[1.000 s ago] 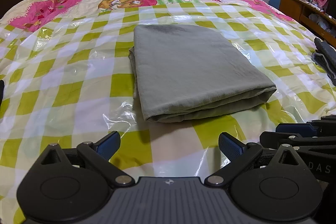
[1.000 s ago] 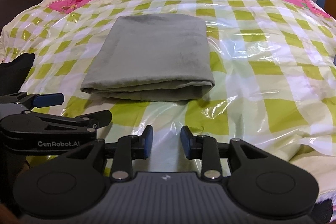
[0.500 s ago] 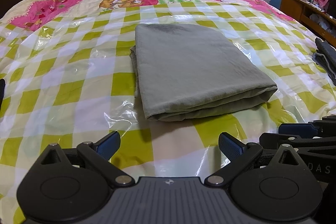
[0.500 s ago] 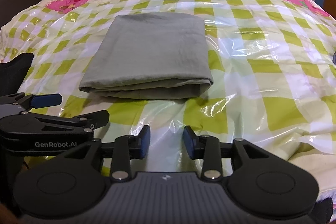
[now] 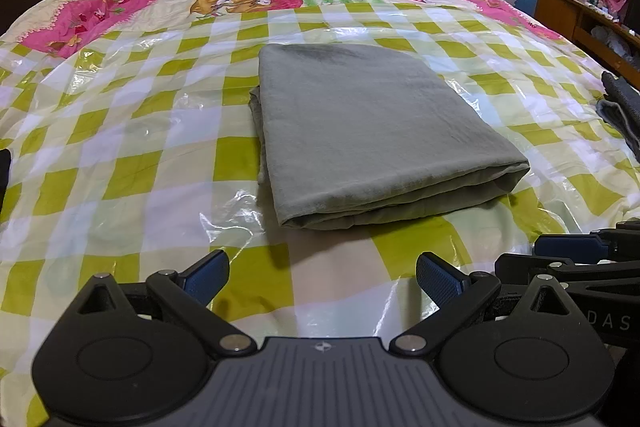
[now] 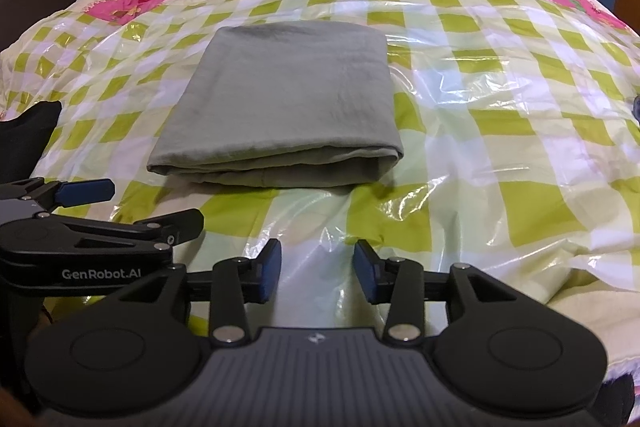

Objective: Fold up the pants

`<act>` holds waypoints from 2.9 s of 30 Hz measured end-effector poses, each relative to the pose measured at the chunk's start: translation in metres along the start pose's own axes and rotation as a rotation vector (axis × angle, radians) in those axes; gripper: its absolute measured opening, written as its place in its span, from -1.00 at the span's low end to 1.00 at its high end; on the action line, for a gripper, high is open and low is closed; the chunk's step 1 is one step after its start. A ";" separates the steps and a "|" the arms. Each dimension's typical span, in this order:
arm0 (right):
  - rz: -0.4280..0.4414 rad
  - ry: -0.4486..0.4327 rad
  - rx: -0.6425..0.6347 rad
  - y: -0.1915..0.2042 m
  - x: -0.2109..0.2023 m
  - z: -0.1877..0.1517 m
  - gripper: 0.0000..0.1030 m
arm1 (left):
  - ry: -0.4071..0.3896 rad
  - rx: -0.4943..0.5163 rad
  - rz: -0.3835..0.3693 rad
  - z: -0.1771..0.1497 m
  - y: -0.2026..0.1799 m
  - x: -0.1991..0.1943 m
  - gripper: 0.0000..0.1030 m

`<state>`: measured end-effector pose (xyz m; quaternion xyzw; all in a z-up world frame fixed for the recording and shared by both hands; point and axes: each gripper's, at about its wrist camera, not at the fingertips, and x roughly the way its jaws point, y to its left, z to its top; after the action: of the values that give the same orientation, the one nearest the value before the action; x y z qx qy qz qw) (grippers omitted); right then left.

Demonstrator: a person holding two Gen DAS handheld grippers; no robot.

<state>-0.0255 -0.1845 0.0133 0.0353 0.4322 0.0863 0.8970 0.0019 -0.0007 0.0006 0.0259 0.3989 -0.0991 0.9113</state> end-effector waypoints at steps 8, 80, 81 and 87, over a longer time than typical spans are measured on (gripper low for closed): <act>0.000 0.000 -0.001 0.000 0.000 0.000 -0.18 | 0.003 -0.003 -0.001 0.000 0.001 0.000 1.00; -0.002 0.001 0.000 0.000 0.000 -0.002 -0.16 | 0.021 0.017 0.019 -0.005 -0.001 -0.001 1.00; -0.002 0.001 0.001 -0.001 0.000 -0.002 -0.16 | 0.021 0.018 0.020 -0.005 -0.001 -0.001 1.00; -0.002 0.001 0.000 0.000 0.000 -0.001 -0.16 | 0.021 0.017 0.019 -0.004 -0.002 0.000 1.00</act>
<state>-0.0265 -0.1847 0.0126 0.0350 0.4326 0.0855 0.8968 -0.0018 -0.0021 -0.0020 0.0386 0.4073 -0.0934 0.9077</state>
